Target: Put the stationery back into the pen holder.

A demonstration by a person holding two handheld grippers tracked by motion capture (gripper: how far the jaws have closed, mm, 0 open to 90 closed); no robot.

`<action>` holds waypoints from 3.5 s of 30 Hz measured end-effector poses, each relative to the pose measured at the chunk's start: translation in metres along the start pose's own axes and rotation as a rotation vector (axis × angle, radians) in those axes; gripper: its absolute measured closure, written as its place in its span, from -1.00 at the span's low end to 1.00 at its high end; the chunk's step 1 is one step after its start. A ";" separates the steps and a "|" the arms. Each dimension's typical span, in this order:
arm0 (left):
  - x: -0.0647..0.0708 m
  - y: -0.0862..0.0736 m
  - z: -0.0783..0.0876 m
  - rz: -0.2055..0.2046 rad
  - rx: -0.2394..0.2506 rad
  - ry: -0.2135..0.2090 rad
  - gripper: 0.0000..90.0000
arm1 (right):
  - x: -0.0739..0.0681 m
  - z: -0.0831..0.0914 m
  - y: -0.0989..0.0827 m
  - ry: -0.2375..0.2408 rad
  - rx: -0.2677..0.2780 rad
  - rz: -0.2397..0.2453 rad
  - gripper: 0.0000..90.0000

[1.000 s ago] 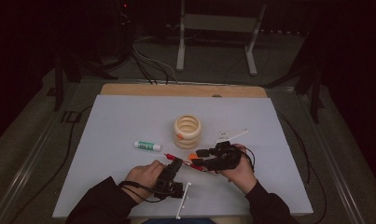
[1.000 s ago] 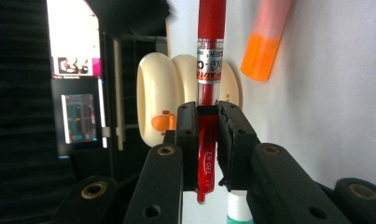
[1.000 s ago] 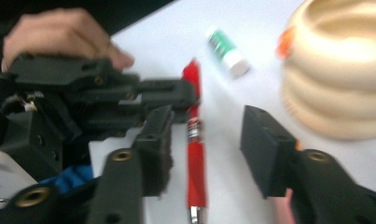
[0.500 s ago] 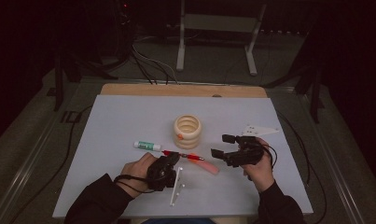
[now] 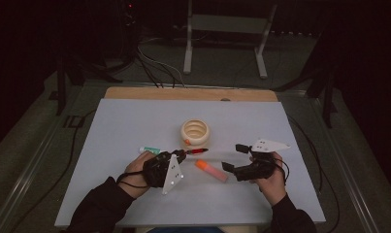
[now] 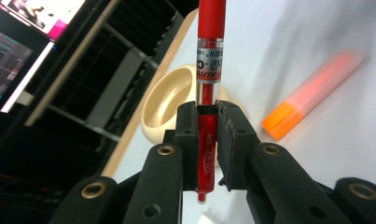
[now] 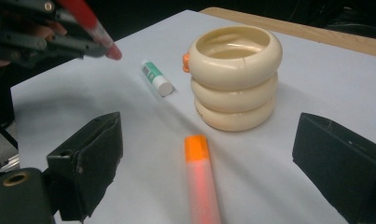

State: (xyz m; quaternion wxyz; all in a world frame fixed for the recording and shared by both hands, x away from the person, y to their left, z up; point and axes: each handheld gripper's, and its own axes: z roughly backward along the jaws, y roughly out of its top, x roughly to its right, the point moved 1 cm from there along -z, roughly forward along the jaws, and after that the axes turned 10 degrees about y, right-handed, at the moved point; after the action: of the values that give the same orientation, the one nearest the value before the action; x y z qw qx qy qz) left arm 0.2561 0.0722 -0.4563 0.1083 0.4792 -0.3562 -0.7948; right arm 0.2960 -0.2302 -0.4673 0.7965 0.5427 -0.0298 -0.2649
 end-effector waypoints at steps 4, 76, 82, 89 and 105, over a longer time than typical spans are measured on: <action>-0.013 0.002 -0.001 0.130 0.029 -0.060 0.79 | 0.001 0.004 -0.005 -0.008 0.004 -0.011 -0.81; -0.057 -0.030 -0.110 1.005 0.070 -0.206 0.78 | 0.004 0.009 -0.009 -0.006 0.044 -0.033 -0.95; -0.050 -0.031 -0.114 0.996 0.045 -0.214 0.78 | 0.003 0.009 -0.009 -0.008 0.040 -0.028 -0.95; -0.045 -0.034 -0.118 0.994 0.005 -0.216 0.78 | 0.003 0.008 -0.009 -0.003 0.037 -0.031 -0.95; -0.038 -0.032 -0.125 0.967 -0.075 -0.229 0.77 | 0.003 0.006 -0.010 0.002 0.029 -0.034 -0.95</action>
State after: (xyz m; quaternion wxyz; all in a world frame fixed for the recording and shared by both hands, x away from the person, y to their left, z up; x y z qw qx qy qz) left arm 0.3863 0.0568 -0.4871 0.4420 0.1643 -0.5183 -0.7134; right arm 0.2928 -0.2397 -0.4741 0.7841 0.5547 -0.0236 -0.2775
